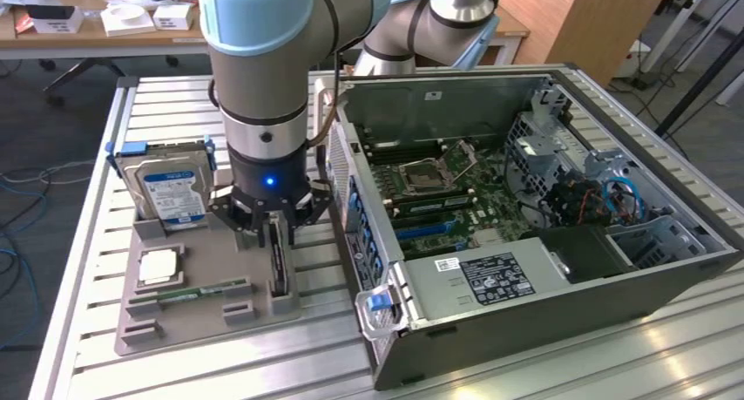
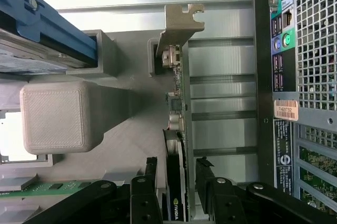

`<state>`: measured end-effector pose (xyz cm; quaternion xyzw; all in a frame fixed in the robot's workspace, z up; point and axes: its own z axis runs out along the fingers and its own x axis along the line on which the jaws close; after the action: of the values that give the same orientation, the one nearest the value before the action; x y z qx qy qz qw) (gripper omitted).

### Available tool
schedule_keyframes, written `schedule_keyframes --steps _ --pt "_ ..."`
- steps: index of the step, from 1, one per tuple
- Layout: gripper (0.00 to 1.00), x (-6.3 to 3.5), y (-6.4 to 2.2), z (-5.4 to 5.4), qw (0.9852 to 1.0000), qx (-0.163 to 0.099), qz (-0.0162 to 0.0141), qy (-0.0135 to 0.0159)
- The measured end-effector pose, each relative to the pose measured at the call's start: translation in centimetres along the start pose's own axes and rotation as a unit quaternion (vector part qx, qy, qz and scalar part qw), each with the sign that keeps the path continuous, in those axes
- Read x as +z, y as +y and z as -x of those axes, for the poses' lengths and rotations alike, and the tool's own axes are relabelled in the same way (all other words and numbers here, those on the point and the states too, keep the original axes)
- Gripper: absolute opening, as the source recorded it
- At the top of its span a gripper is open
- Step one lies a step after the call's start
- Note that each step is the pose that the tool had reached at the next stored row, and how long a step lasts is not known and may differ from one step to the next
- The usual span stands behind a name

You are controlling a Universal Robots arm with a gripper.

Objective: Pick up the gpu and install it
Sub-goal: 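Pick up the gpu and move the gpu toward the slot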

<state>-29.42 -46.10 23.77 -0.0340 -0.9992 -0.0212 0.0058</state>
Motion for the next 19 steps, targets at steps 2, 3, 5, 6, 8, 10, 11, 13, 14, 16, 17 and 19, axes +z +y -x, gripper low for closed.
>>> schedule_keyframes --steps 2,3,5,6,8,10,11,13,14,16,17,19 --pt "0.43 0.07 0.0 -0.09 1.0 0.0 0.0002 -0.0001" --pt "0.43 0.09 0.0 -0.1 1.0 0.0 0.0002 -0.0001" --pt "0.43 0.12 -0.01 -0.1 1.0 0.0 0.0 0.0" --pt "0.43 0.19 -0.02 -0.11 1.0 0.0 0.0001 0.0" --pt "0.43 0.34 -0.02 -0.11 1.0 0.0 0.0 0.0" --pt "0.43 0.38 -0.03 -0.11 1.0 0.0 -0.0001 0.0001" --pt "0.43 0.4 -0.02 -0.11 1.0 0.0 -0.0001 0.0001" --pt "0.43 0.45 -0.03 -0.11 1.0 0.0 0.0001 0.0" --pt "0.43 0.46 -0.02 -0.11 1.0 0.0 0.0 0.0" --pt "0.43 0.48 -0.03 -0.11 1.0 -0.002 0.0 0.0001" --pt "0.43 0.49 -0.03 -0.11 1.0 -0.003 0.0 0.0001" --pt "0.43 0.5 -0.03 -0.11 1.0 -0.004 0.0 0.0002"
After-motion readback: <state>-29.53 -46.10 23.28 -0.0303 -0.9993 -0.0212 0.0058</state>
